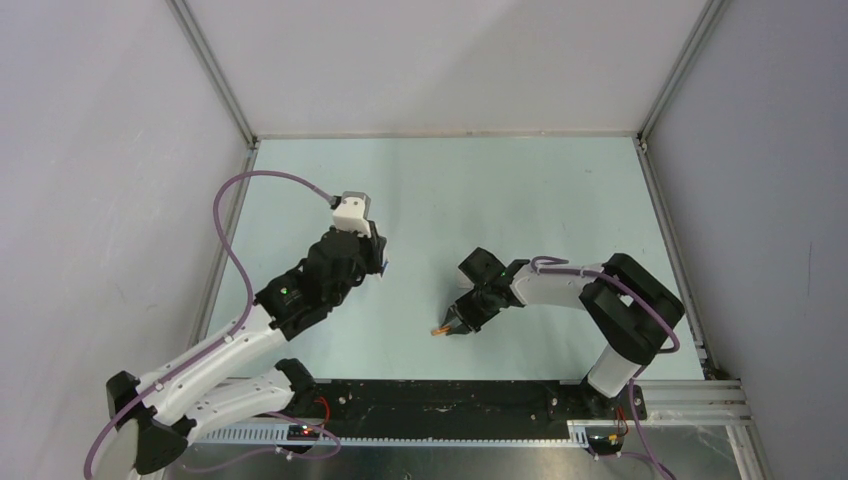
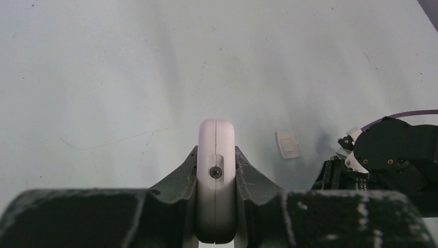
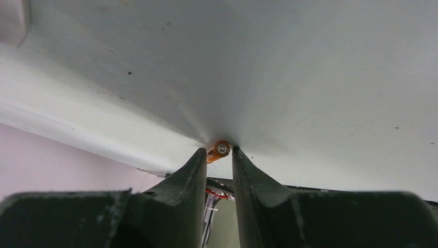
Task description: Load the batteries into the remote control
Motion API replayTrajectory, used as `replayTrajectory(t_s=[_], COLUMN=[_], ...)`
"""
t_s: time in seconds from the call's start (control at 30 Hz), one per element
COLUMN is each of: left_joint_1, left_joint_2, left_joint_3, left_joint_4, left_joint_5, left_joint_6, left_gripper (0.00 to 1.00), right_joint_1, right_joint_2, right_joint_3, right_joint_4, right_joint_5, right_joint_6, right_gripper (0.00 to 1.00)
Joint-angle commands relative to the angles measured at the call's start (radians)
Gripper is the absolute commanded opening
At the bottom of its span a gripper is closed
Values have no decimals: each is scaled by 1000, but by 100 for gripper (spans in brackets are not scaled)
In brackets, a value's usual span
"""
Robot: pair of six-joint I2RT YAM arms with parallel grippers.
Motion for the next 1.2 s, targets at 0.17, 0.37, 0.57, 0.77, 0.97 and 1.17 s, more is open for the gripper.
replayTrajectory(t_s=[0.17,0.37,0.57,0.77,0.97,1.17], left_joint_1=[8,9,14,20,41,96], left_joint_2=[-21,-21,-31,-50,-59,-18], left_joint_3=[32,34,37,35,48,68], left_joint_4=[44,63,70,70,70,138], left_joint_5=[-66,-59,-35,7,195,480], left_joint_6=[53,67,81,84,10,-174], left_gripper=[0,0,0,0,0,0], right_joint_1=[-50,-54,-53,-53,-54,-82], right_joint_2=[61,103,141,113,-78,-412], right_joint_3=[13,40,62,68,84,84], right_joint_4=[-147,-194,-209,-198,-274,-378], right_joint_5=[-31,-43,-50,-18,155,404], right_joint_6=[56,74,92,101,42,-73], right_gripper=[31,30,19,3,0,0])
